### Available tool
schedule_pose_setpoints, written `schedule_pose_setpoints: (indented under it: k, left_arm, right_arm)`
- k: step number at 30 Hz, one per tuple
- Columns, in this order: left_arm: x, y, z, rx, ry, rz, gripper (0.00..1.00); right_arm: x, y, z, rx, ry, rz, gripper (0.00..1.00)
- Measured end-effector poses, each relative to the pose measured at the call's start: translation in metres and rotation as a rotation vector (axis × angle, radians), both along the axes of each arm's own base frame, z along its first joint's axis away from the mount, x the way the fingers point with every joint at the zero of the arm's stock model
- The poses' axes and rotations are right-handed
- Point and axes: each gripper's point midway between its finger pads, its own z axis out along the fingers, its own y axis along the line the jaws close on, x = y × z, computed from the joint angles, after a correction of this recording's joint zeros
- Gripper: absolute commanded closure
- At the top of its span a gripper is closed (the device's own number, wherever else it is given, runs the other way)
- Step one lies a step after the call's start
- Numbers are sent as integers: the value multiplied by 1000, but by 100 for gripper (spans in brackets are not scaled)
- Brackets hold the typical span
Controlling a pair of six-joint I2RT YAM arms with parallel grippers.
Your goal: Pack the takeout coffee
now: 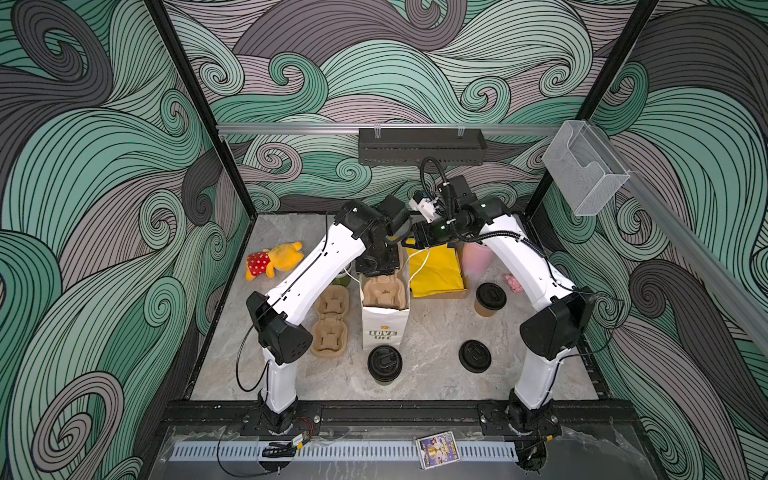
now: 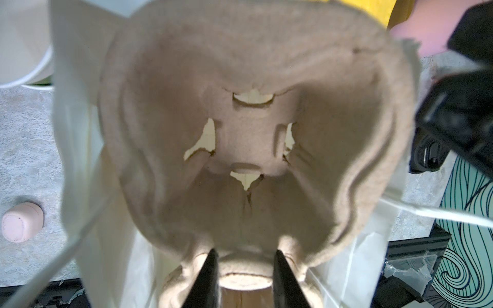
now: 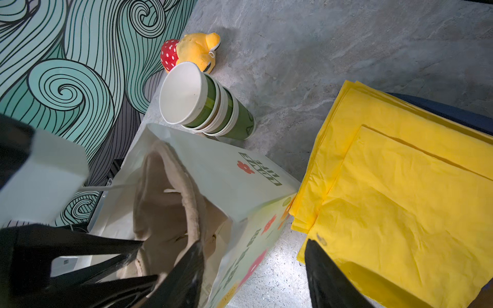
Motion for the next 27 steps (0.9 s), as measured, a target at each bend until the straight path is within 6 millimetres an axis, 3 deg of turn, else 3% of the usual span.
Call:
schedule_pose_setpoints:
  k: [11, 21, 27]
  left_arm:
    - [0, 0, 2, -5, -4, 0, 100]
    - [-3, -1, 1, -12, 10, -4, 100]
    - [-6, -2, 1, -18, 26, -9, 100]
  right_arm:
    - [10, 6, -20, -55, 6, -11, 39]
    - [20, 9, -13, -62, -29, -26, 38]
    - [29, 13, -19, -66, -25, -30, 39]
